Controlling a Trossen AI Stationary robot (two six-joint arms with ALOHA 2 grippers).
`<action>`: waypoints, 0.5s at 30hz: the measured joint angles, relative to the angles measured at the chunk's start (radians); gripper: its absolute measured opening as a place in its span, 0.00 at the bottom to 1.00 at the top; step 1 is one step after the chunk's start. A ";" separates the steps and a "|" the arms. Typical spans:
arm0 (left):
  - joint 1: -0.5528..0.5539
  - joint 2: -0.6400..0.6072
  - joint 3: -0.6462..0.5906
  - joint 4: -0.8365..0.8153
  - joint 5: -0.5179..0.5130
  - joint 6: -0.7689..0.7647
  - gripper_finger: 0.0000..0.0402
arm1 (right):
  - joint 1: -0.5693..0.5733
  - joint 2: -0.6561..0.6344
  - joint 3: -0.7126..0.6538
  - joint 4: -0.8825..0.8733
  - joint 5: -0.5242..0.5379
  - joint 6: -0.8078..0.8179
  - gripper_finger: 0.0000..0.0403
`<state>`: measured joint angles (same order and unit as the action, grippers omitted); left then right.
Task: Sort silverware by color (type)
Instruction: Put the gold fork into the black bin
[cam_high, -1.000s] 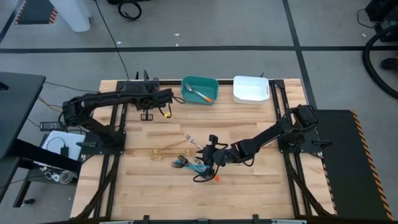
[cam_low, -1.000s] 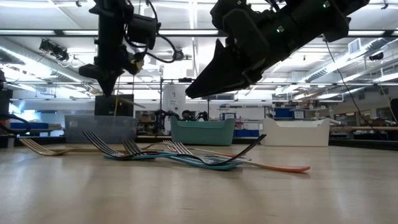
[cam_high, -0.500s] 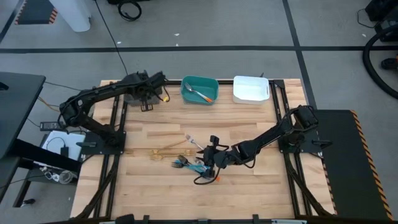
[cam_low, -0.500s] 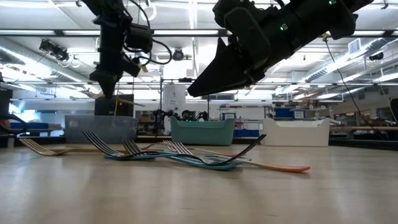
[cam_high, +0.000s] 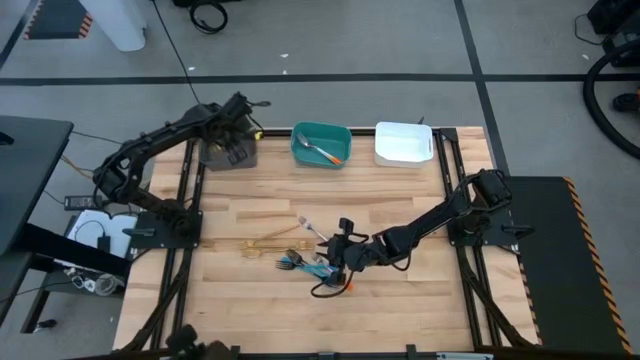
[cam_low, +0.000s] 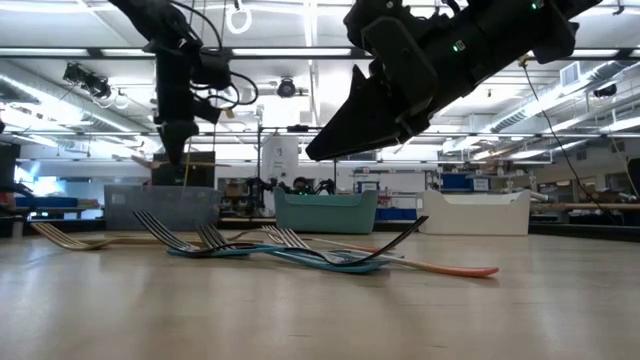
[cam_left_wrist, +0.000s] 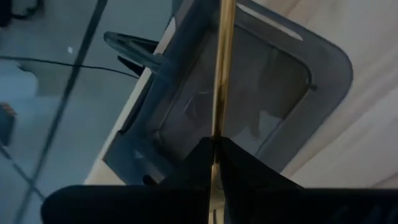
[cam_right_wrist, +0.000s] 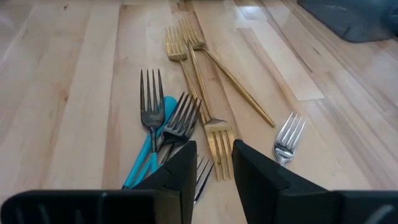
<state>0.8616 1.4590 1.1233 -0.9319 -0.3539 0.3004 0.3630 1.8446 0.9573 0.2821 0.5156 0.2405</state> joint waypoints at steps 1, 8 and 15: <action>0.012 0.000 0.000 0.008 0.011 -0.004 0.08 | 0.001 0.000 0.000 -0.001 0.001 0.000 0.27; 0.082 0.000 0.000 0.022 0.071 -0.046 0.08 | 0.010 0.000 0.000 -0.007 0.023 0.007 0.27; 0.129 0.000 -0.025 0.091 0.122 -0.046 0.08 | 0.015 0.000 0.000 -0.009 0.022 0.019 0.27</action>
<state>0.9908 1.4586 1.0980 -0.8409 -0.2316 0.2544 0.3784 1.8446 0.9573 0.2729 0.5377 0.2596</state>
